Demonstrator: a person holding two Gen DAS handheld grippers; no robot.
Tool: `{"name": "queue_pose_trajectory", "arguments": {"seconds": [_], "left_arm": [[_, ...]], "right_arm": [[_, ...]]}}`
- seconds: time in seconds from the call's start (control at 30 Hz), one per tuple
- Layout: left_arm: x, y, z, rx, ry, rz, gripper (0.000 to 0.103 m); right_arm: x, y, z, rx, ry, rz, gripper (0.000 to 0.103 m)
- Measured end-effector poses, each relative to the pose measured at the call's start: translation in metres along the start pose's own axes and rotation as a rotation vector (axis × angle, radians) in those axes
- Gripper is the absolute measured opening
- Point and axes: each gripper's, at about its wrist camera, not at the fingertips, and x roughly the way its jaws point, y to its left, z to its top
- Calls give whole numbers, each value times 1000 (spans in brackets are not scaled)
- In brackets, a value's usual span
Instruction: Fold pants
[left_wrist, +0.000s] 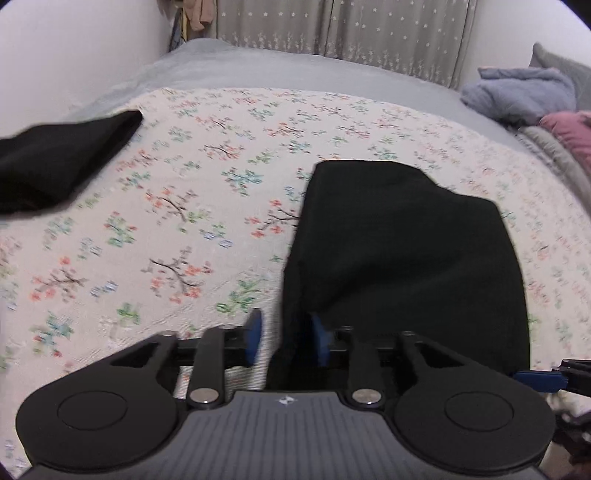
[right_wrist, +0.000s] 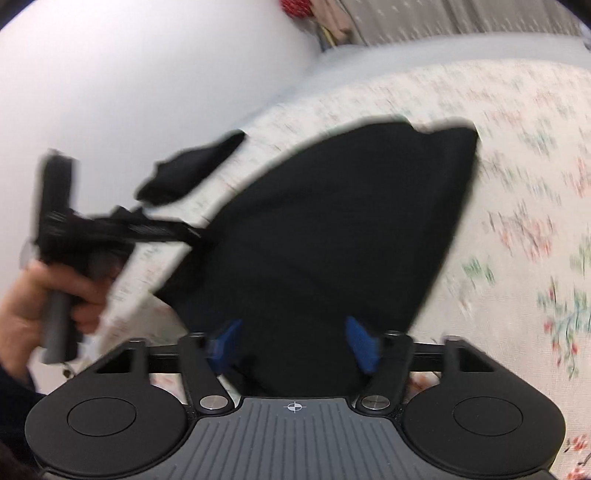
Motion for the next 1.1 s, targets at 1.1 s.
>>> {"name": "queue_pose_trajectory", "arguments": {"seconds": [1.1], "left_arm": [[-8,5,-30,54,125,15,19]], "right_arm": [[-8,51,-41,-359,178,-90,13]]}}
